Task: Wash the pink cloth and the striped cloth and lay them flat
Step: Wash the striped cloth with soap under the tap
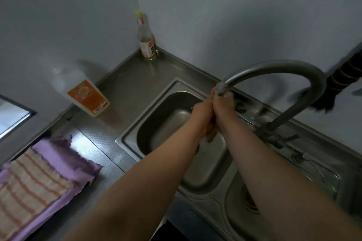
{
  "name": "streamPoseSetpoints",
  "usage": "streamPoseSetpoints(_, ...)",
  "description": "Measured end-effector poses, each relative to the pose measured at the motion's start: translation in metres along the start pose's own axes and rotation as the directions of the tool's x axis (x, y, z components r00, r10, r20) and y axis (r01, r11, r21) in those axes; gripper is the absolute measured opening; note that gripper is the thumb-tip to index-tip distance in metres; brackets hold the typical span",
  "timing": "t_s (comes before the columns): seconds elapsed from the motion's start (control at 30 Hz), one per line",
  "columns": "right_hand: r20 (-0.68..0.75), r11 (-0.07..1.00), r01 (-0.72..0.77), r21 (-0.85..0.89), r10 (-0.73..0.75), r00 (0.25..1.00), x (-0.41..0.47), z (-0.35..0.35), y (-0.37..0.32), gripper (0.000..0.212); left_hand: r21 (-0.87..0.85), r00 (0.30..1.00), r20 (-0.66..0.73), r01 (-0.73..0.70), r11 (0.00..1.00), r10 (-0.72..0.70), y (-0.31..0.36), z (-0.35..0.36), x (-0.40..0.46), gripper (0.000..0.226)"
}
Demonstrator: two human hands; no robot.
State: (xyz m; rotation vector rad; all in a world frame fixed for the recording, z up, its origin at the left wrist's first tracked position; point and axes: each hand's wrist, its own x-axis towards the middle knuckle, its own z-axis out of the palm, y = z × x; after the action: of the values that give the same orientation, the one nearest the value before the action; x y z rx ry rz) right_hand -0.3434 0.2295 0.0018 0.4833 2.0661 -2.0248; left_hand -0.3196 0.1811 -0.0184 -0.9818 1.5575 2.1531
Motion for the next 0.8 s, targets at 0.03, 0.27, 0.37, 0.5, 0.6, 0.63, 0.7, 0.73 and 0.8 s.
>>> streamPoseSetpoints(0.03, 0.018, 1.000, 0.000, -0.021, 0.000, 1.000, 0.006, -0.002, -0.001, 0.021, -0.004, 1.000, 0.002, -0.004, 1.000, 0.004, -0.002, 0.002, 0.001, 0.049)
streamPoseSetpoints(0.27, 0.206, 0.901, 0.062, -0.430, 0.031, 0.978, 0.053, -0.027, 0.010, 0.017, -0.025, 0.984, 0.178, 0.020, 0.999, -0.015, 0.001, -0.030, 0.000, 0.047)
streamPoseSetpoints(0.37, 0.335, 0.841, 0.100, -0.531, 0.100, 0.937, 0.049, -0.048, 0.017, 0.013, -0.025, 0.994, 0.107, -0.034, 0.999, 0.036, 0.008, -0.058, 0.007, 0.047)
streamPoseSetpoints(0.5, 0.548, 0.847, -0.011, -0.531, 0.353, 0.759, 0.050, -0.070, 0.029, 0.019, -0.081, 0.986, -0.060, -0.159, 0.984, 0.154, 0.010, -0.077, 0.019, 0.010)
streamPoseSetpoints(0.6, 0.571, 0.861, -0.151, -0.485, 0.442, 0.692, 0.055, -0.077, 0.035, 0.031, -0.024, 0.959, -0.200, -0.210, 0.977, 0.202, 0.016, -0.077, 0.019, 0.007)
streamPoseSetpoints(0.63, 0.561, 0.892, -0.206, -0.404, 0.419, 0.714, 0.055, -0.077, 0.038, 0.034, -0.025, 0.951, -0.236, -0.211, 0.977, 0.199, 0.017, -0.077, 0.021, 0.005)
streamPoseSetpoints(0.7, 0.495, 0.948, -0.278, -0.153, 0.317, 0.809, 0.053, -0.069, 0.038, 0.025, -0.017, 0.953, -0.270, -0.144, 0.989, 0.134, 0.016, -0.073, 0.025, 0.017)
streamPoseSetpoints(0.73, 0.422, 0.962, -0.263, -0.075, 0.269, 0.866, 0.050, -0.062, 0.037, 0.019, -0.026, 0.966, -0.251, -0.077, 0.997, 0.068, 0.013, -0.068, 0.025, 0.028)
streamPoseSetpoints(0.8, 0.246, 0.983, -0.137, -0.126, 0.165, 0.955, 0.033, -0.038, 0.033, 0.021, -0.127, 0.986, -0.156, 0.034, 0.991, -0.054, 0.007, -0.053, 0.024, 0.032)
